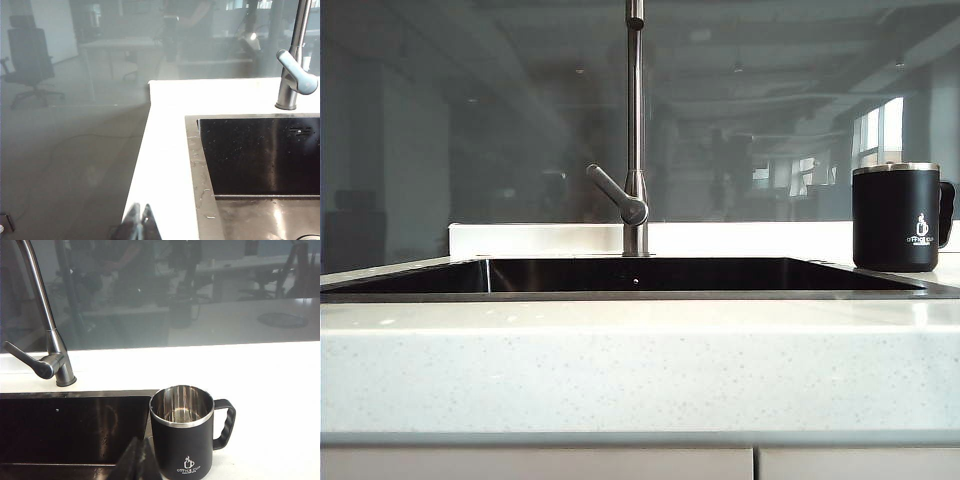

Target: Pick up the mug next to the sink, go to the faucet to get some water, pour the water into the sink, and finally put the mug back to its place.

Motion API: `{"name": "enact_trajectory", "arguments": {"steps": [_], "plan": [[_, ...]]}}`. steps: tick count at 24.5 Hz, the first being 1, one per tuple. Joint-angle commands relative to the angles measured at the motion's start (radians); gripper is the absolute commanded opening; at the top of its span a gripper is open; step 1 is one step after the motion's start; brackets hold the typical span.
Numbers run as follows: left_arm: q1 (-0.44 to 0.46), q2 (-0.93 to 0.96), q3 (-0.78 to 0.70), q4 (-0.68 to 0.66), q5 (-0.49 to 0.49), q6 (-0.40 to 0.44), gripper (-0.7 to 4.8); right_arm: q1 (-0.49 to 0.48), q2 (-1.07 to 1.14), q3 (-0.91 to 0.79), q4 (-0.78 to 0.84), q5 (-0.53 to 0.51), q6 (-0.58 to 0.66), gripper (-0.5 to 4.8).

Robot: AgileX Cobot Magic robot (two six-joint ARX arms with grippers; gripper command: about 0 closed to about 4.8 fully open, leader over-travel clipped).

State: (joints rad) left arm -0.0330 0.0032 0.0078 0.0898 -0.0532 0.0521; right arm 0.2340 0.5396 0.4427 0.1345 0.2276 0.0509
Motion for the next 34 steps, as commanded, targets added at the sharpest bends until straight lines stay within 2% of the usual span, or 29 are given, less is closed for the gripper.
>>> {"name": "enact_trajectory", "arguments": {"steps": [1, 30, 34], "plan": [[0.001, 0.001, 0.002, 0.016, 0.006, 0.000, -0.04, 0.000, -0.002, 0.005, 0.016, 0.002, -0.003, -0.09], [0.001, 0.001, 0.002, 0.015, 0.006, 0.000, -0.04, 0.000, -0.002, 0.005, 0.016, 0.002, -0.003, -0.09], [0.001, 0.001, 0.002, 0.015, 0.006, 0.000, -0.04, -0.001, -0.080, 0.004, -0.072, 0.002, -0.003, -0.09]]}}
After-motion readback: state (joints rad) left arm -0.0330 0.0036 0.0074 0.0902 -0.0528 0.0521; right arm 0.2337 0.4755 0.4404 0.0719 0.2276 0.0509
